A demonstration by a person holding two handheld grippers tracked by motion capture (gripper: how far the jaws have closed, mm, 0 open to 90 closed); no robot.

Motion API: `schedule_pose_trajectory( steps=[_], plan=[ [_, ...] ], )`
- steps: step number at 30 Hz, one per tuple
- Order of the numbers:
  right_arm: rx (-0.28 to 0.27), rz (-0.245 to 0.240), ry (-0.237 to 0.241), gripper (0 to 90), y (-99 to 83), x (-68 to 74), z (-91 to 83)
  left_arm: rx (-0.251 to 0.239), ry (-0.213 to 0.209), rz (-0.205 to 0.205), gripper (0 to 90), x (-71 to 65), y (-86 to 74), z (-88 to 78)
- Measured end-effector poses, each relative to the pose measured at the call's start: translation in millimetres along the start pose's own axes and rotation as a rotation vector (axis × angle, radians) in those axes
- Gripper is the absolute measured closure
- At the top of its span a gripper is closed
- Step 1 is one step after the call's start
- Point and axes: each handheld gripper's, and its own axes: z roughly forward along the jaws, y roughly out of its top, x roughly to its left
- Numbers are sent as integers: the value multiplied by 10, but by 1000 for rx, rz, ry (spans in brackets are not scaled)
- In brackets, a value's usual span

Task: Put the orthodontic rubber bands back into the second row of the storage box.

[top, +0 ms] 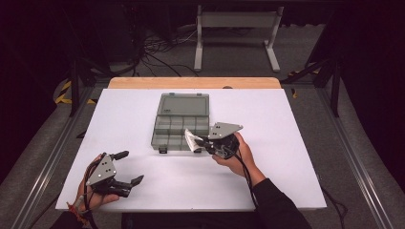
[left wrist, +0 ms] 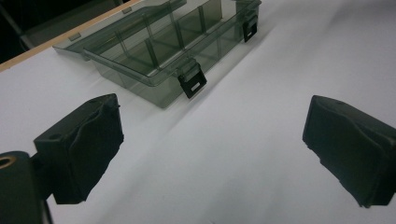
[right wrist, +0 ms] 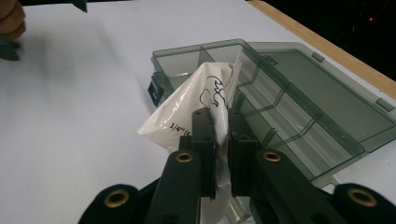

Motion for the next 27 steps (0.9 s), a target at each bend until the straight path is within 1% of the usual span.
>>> schedule_pose_trajectory(
  steps=[3, 5, 6, 8, 9, 10, 12, 13, 15, 17, 23, 25, 27],
  plan=[
    [9, 24, -21, 846, 0, -73, 82, 6, -4, 0, 55, 4, 1, 5],
    [29, 22, -40, 846, -6, -116, 159, 4, -7, 1, 52, -2, 2, 11],
    [37, 35, -41, 845, -10, -139, 193, 2, -7, 0, 52, -4, 2, 11],
    [52, 44, -51, 845, -11, -185, 253, 2, -8, 0, 51, -5, 2, 12],
    [52, 44, -51, 845, -11, -185, 253, 2, -8, 0, 52, -5, 2, 12],
    [61, 58, -53, 844, -9, -229, 317, 4, -9, -1, 51, -5, 1, 13],
    [81, 44, -70, 844, -6, -245, 369, 6, -8, 0, 52, -6, 1, 12],
    [85, 55, -64, 844, -7, -257, 404, 6, -7, 0, 52, -6, 0, 12],
    [97, 50, -71, 844, -5, -268, 445, 5, -8, -1, 52, -5, 0, 13],
    [96, 62, -60, 844, -8, -283, 489, 9, -12, -2, 52, -4, -3, 19],
    [138, 41, -63, 843, -8, -275, 638, 12, -15, -1, 53, -2, -3, 20],
    [139, 38, -53, 842, -6, -270, 668, 12, -17, -2, 52, 1, -4, 21],
    [144, 35, -59, 841, 1, -259, 688, 12, -17, -3, 53, 1, -4, 22]
  ],
)
